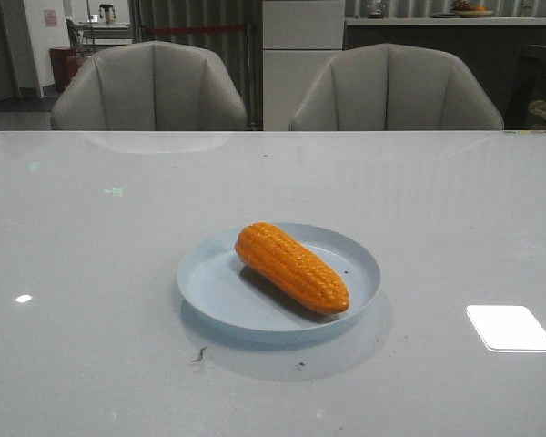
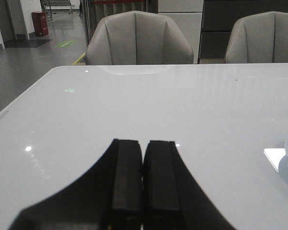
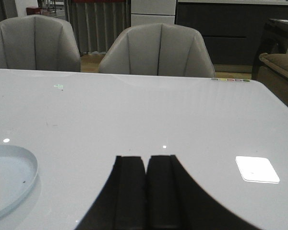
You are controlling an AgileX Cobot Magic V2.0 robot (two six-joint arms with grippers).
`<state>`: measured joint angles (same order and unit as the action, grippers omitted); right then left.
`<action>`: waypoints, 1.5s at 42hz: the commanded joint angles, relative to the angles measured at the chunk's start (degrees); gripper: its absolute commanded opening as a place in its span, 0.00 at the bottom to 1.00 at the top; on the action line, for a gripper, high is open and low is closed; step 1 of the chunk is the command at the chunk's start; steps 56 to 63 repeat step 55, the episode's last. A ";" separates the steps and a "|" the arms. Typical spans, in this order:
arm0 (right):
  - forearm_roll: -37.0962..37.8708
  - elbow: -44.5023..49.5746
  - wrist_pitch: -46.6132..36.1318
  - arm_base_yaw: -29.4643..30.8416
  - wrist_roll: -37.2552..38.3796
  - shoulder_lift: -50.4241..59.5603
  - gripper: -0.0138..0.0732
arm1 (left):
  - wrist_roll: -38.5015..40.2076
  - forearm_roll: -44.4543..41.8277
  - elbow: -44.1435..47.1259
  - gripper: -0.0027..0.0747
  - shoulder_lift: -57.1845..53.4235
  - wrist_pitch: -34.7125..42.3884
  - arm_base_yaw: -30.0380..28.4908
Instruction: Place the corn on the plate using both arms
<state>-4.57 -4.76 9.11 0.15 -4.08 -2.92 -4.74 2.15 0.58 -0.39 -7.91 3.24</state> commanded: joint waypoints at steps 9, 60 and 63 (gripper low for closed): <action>-0.23 5.17 -6.04 -0.08 0.06 4.89 0.20 | 0.54 0.51 2.22 0.16 -1.12 4.56 -0.19; -0.23 5.12 -6.10 -0.08 0.06 4.89 0.20 | 0.54 0.51 2.22 0.16 -1.12 4.56 -0.19; -0.23 5.12 -6.10 -0.08 0.06 4.89 0.20 | 0.54 0.51 2.22 0.16 -1.12 4.56 -0.19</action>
